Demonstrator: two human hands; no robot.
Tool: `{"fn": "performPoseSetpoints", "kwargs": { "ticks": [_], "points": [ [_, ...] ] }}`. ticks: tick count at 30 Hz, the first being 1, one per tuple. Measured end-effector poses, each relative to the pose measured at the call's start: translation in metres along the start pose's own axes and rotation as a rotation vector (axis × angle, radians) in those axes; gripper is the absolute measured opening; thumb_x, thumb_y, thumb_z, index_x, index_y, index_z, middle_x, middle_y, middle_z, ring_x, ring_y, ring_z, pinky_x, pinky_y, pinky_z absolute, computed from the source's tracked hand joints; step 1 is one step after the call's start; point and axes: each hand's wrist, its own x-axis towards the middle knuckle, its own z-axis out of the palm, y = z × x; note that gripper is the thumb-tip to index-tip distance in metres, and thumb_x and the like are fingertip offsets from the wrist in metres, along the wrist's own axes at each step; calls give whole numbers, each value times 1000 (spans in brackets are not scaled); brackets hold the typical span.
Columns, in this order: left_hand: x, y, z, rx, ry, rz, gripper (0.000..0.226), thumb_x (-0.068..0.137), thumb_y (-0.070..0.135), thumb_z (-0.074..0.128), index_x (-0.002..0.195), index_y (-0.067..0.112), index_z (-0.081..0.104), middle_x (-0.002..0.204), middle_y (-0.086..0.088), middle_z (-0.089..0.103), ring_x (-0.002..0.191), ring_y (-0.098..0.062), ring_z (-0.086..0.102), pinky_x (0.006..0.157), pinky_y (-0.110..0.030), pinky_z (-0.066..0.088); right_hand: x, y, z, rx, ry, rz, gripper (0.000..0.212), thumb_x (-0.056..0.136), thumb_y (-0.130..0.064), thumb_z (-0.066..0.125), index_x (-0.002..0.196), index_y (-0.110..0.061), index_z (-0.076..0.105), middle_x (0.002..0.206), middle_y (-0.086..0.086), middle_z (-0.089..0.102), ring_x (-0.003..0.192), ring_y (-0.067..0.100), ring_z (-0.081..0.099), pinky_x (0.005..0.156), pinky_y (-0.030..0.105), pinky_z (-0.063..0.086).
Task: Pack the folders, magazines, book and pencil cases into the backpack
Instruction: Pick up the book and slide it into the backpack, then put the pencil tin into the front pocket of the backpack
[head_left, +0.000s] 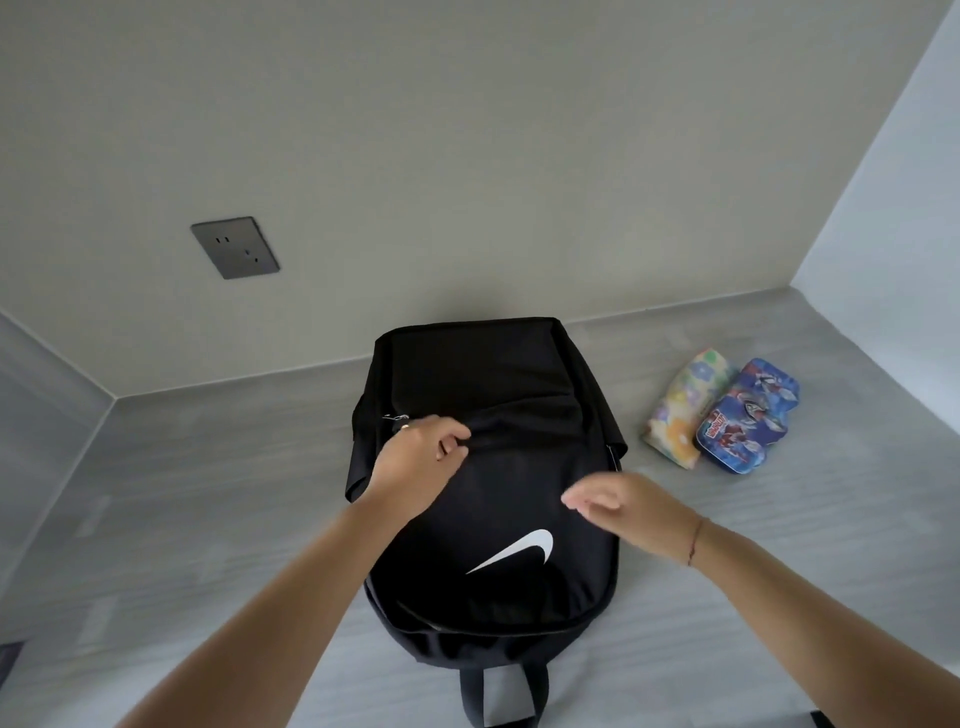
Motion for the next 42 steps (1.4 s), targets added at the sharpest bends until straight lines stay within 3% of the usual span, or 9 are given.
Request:
{"fn": "performPoseSetpoints", "kwargs": {
  "ticks": [4, 7, 12, 20, 24, 28, 34, 39, 42],
  "points": [
    [14, 3, 4, 132, 329, -1, 30, 83, 19, 67, 112, 20, 62, 109, 1, 57, 101, -17, 52, 89, -31, 44, 15, 1, -19, 75, 305, -20, 25, 87, -1, 52, 98, -16, 68, 96, 0, 71, 91, 14, 67, 92, 35, 52],
    [19, -7, 7, 279, 289, -95, 38, 81, 24, 69, 118, 23, 59, 119, 3, 55, 117, -22, 45, 102, -40, 34, 39, -8, -21, -132, 403, -174, 30, 84, -8, 59, 112, -17, 66, 118, -2, 63, 113, 15, 56, 102, 30, 42],
    [11, -19, 13, 352, 265, -23, 15, 79, 14, 70, 91, 23, 72, 96, 7, 68, 105, -19, 54, 93, -34, 39, 80, -29, 3, -371, 273, -296, 52, 87, -22, 55, 138, -26, 44, 140, -7, 49, 133, 15, 39, 114, 35, 24],
    [6, -23, 13, 406, 303, 40, 22, 82, 7, 54, 86, 19, 73, 89, 3, 69, 101, -20, 55, 91, -36, 38, 80, -17, 26, -472, 333, -394, 23, 91, -28, 51, 103, -26, 71, 105, -11, 69, 102, 12, 58, 100, 27, 30],
    [30, -9, 9, 380, 313, -22, 19, 87, 17, 54, 99, 21, 67, 101, 3, 65, 103, -20, 53, 92, -35, 38, 69, -14, 14, -140, 490, -402, 19, 86, -11, 59, 97, -15, 74, 99, -2, 72, 96, 12, 63, 93, 25, 45],
    [55, 31, 20, 332, 328, 98, 18, 85, 21, 61, 103, 18, 64, 106, -1, 60, 103, -22, 53, 89, -36, 40, 61, 24, -32, 187, 809, -23, 20, 87, -6, 55, 104, -8, 67, 107, 6, 66, 100, 20, 63, 92, 34, 49],
    [73, 140, 100, 29, 154, 374, 18, 83, 10, 60, 99, 9, 65, 101, -8, 62, 95, -26, 55, 83, -34, 44, 45, 119, -106, 238, 987, 634, 40, 84, -13, 60, 122, -1, 56, 128, 25, 53, 125, 37, 43, 105, 42, 35],
    [97, 202, 193, -232, -317, 10, 34, 88, 16, 52, 122, 10, 55, 126, -12, 54, 115, -27, 53, 93, -32, 43, 34, 170, -133, 439, 1000, 831, 52, 83, -27, 66, 121, 6, 52, 127, 29, 53, 120, 40, 49, 102, 44, 41],
    [120, 215, 239, -109, -387, -109, 35, 91, 23, 48, 121, 7, 52, 126, -17, 54, 116, -33, 51, 94, -37, 41, 37, 193, -139, 654, 973, 776, 34, 82, -22, 69, 97, 7, 59, 102, 25, 62, 82, 29, 61, 71, 16, 51]
  ]
}}
